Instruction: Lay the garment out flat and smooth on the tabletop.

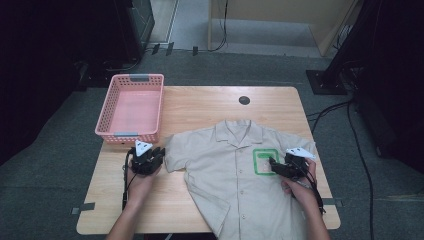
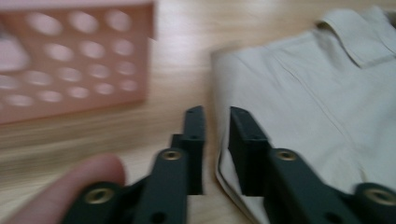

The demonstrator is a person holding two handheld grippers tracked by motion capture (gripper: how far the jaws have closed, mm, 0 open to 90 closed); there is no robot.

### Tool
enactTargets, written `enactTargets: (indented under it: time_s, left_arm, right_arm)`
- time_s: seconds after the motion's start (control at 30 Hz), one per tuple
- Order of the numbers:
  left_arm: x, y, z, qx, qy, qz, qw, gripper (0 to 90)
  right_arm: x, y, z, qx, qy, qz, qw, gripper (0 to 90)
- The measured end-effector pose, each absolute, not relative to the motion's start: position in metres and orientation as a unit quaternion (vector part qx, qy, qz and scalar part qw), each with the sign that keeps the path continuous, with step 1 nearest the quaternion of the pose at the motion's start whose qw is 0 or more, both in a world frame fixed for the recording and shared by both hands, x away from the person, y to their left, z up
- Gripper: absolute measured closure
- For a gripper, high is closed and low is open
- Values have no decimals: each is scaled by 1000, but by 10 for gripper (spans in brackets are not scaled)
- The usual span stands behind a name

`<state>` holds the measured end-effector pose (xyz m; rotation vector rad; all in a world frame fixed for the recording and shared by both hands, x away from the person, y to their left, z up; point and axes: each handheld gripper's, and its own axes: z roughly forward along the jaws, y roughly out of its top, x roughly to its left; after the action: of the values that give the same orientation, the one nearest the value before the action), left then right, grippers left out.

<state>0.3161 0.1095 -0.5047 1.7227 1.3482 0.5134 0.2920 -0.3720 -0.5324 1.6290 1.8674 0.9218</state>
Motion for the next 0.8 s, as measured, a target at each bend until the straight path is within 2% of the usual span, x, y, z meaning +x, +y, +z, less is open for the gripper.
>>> enactTargets:
  time_s: [0.17,0.33,0.37,0.4,0.57,0.67,0.8]
  left_arm:
    - [310,85,-502,739,481,176,438,616]
    - [300,52,-508,791,416,177,413,597]
    - [299,48,-509,797,410,176,407,595]
    - [299,46,-511,803,406,176,400,593]
    - [301,43,-520,811,411,169,381,593]
    - [302,43,-523,813,414,169,373,593]
    - [302,42,-525,812,413,173,373,596]
  right_arm:
    - [292,-366,-533,589,696,321,256,249]
    - [290,-370,-526,590,705,304,249,277]
    - [289,-374,-522,591,705,298,252,346]
    - [288,-380,-518,594,702,297,259,453]
    - [277,-416,-505,616,678,304,259,596]
    - [273,-427,-509,612,692,301,235,647]
    - [270,-425,-515,581,725,294,224,665]
